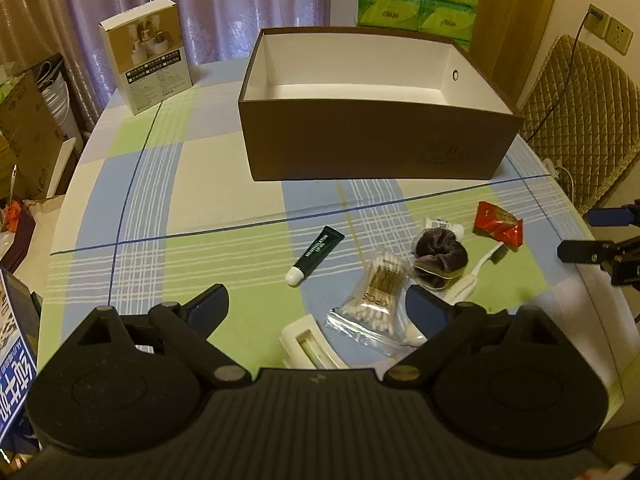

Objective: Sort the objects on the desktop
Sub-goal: 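Grasp the green lip gel with the left tool while the right tool grasps the red candy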

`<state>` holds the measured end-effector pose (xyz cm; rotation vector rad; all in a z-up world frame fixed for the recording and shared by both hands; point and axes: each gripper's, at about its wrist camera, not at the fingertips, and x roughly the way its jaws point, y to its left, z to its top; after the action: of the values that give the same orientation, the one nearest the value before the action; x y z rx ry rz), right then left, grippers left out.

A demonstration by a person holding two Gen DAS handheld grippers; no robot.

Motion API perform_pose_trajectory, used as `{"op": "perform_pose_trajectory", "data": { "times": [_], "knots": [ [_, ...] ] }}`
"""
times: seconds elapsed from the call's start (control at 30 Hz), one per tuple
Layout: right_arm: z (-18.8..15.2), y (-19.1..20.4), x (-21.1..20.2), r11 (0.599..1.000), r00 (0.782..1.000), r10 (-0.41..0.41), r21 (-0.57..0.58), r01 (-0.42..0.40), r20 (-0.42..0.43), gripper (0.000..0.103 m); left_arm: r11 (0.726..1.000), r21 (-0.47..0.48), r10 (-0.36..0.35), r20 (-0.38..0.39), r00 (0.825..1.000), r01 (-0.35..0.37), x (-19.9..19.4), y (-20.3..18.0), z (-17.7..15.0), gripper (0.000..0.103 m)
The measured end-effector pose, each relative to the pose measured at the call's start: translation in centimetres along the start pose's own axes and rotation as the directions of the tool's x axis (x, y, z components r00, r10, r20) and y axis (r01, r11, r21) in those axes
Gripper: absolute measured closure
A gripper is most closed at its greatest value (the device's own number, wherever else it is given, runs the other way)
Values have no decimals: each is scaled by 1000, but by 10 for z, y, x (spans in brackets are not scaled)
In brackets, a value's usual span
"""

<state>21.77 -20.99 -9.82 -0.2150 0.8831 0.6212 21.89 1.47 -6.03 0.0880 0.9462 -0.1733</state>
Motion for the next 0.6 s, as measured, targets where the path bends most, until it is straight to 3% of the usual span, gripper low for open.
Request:
{"op": "perform_pose_trajectory", "data": {
  "times": [0.13,0.23,0.6],
  "knots": [
    [5,-8,19,998,1000,7,-56,-8,-16,42,1000,22,-10,-15,1000,10,16,7,4,14],
    [7,-14,35,996,999,13,-86,-17,-43,51,999,37,-30,-30,999,31,30,12,7,16],
    [19,-22,85,984,996,7,-179,-23,-94,53,987,137,-65,-103,993,79,87,25,23,22]
  ]
}}
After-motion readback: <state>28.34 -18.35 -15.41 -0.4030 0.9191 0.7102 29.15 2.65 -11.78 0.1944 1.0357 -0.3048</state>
